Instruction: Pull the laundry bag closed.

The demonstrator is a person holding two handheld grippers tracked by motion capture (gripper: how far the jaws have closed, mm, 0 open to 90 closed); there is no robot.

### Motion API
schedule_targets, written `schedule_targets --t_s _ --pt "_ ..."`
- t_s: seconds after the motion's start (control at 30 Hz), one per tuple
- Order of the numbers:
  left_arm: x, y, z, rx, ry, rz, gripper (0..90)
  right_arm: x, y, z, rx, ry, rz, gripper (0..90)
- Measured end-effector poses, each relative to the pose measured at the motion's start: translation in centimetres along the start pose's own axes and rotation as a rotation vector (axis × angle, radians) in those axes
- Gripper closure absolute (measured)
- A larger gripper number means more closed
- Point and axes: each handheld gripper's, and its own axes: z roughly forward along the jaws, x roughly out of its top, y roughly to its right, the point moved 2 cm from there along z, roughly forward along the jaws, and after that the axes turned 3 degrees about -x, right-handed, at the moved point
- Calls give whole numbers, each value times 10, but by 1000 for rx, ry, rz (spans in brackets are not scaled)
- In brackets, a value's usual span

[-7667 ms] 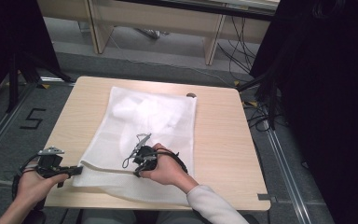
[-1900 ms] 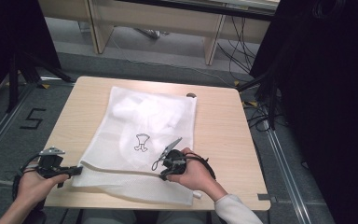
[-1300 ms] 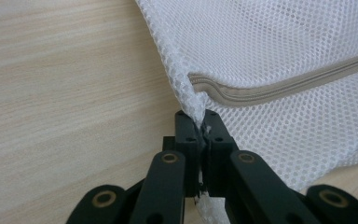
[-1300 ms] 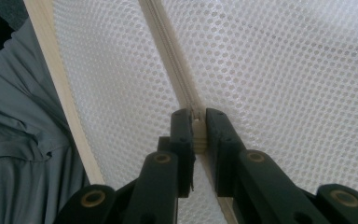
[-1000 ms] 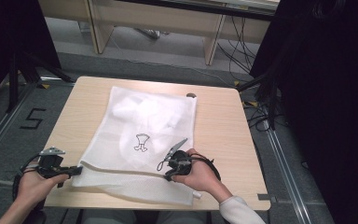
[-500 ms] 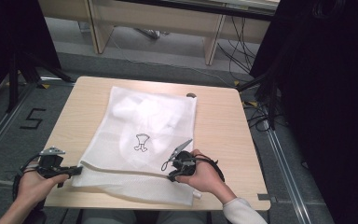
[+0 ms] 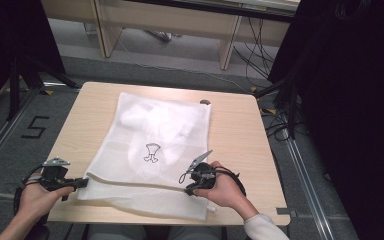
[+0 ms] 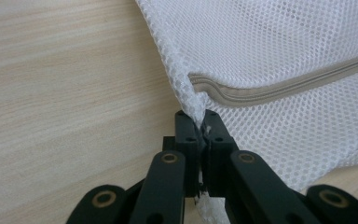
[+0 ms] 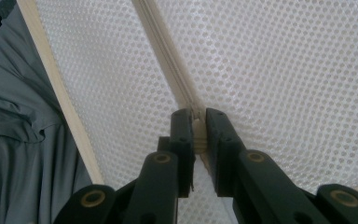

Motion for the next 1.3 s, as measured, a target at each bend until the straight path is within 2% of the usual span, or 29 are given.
schedule_targets --t_s 0.37,0.4,0.47,0.83,0.93,0.97,1.07,1.13,1.17,1.3 --pt "-1 0 2 0 21 -2 864 -13 7 -3 8 1 28 826" --pt "0 0 1 0 2 0 864 -14 8 -2 5 8 17 826" --pt "0 0 1 4 11 -2 864 -15 8 -2 8 6 22 826" --pt "0 -1 1 0 -5 3 864 -29 17 -5 6 14 37 826" --pt "0 0 2 -2 8 -9 864 -31 18 -5 5 14 42 826" --pt "-1 -1 1 -1 -3 2 864 -31 18 -5 6 16 39 826" --pt "-1 -1 1 -3 2 -3 864 -33 19 -5 6 14 39 826" --pt "0 1 2 0 18 -22 863 -34 20 -6 6 7 47 826" --pt "0 -1 0 -5 -3 -1 863 -35 21 -6 5 10 44 826" --pt "0 0 1 -3 7 -14 863 -37 22 -7 2 4 49 826"
